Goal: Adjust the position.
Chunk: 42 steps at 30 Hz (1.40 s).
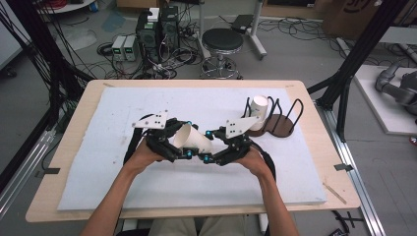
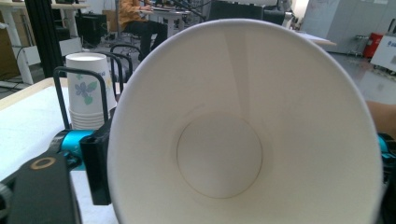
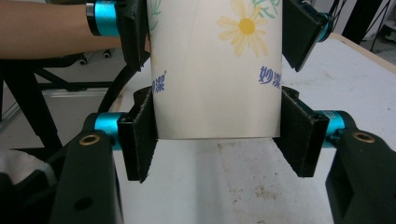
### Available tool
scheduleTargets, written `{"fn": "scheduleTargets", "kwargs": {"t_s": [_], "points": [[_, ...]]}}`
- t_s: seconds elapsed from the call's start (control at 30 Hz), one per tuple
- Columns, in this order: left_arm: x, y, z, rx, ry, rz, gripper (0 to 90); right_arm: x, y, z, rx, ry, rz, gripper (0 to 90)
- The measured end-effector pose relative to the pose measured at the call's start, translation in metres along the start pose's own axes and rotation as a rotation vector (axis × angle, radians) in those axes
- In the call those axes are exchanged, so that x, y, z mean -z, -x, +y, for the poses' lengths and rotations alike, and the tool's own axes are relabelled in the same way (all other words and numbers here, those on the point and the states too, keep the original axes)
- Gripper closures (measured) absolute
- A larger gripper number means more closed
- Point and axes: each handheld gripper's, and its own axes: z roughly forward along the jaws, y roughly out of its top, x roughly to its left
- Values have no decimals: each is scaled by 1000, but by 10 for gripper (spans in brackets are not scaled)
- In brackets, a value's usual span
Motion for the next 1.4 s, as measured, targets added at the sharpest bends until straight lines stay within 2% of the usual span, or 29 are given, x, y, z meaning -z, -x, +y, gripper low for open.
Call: {"fn": "scheduleTargets", "kwargs": {"t_s": [0.2,0.77,0.87,0.93,1.03,1.4], "points": [[2,1,1,-13,4,-5,266,1,1,0,1,-4,-1,372],[3,1,0,-12,-1,-5,297,1,1,-1,5,-8,-3,370],[2,1,0,-11,-3,-1,292,-1,0,-1,-1,-13,-3,323],[3,1,0,-11,-2,-2,292,-2,1,-1,-17,-18,-19,205],[4,1,1,-13,0,-1,292,-2,2,-2,-32,-11,-22,181],[9,1,2,-14,0,17,292,-1,2,-2,-38,-18,-34,180]]}}
